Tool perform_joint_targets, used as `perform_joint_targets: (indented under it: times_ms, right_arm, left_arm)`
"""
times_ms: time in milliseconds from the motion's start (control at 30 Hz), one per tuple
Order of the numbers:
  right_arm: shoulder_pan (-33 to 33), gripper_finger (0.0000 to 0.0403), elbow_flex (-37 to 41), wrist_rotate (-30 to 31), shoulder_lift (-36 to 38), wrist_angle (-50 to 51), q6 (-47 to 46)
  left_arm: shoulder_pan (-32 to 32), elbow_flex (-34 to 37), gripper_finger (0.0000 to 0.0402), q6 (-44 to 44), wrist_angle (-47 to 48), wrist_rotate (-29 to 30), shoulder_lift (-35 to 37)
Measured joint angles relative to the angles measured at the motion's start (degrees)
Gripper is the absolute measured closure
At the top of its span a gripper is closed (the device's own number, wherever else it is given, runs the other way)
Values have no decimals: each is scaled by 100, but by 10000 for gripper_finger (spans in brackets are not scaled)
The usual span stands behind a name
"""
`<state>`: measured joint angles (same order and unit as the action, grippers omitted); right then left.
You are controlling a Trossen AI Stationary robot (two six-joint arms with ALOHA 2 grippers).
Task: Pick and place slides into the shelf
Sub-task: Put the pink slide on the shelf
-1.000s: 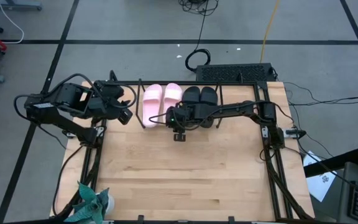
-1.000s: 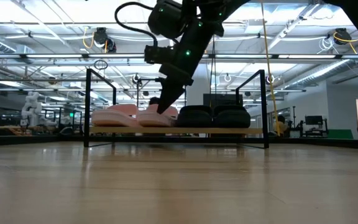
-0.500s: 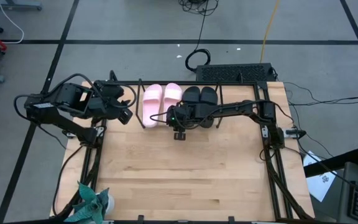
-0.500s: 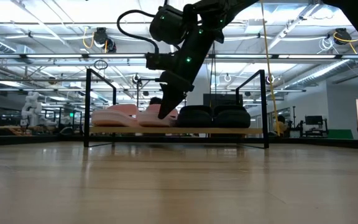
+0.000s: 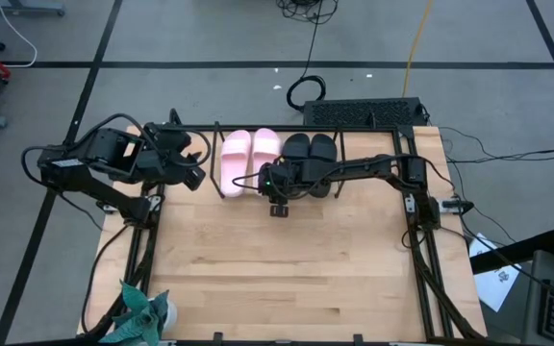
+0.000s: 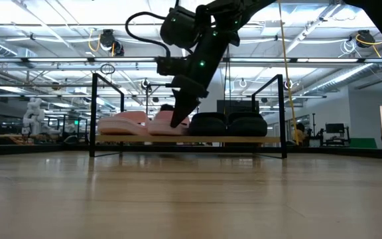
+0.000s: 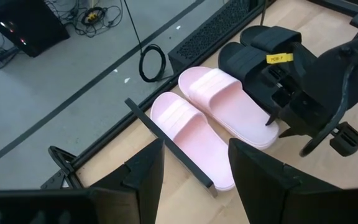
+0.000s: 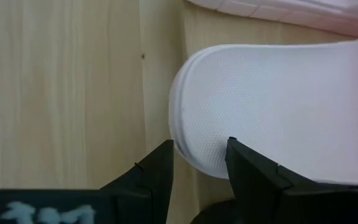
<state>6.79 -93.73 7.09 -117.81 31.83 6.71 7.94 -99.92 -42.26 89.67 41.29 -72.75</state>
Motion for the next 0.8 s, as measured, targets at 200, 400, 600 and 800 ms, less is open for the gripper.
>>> perform_joint_targets:
  times_ms: [200,400,600,800]
  right_arm:
    - [2,266,0,-125,1,95,0]
    - [2,266,0,-127,1,102,12]
    - [-3,266,0,-287,0,113,1]
    - [-11,266,0,-271,1,119,6]
  left_arm:
    - [0,0,220,2,0,60,0]
    - [0,0,220,4,2,77,0]
    - [0,0,220,4,1,80,0]
    - [0,0,220,-7,0,80,0]
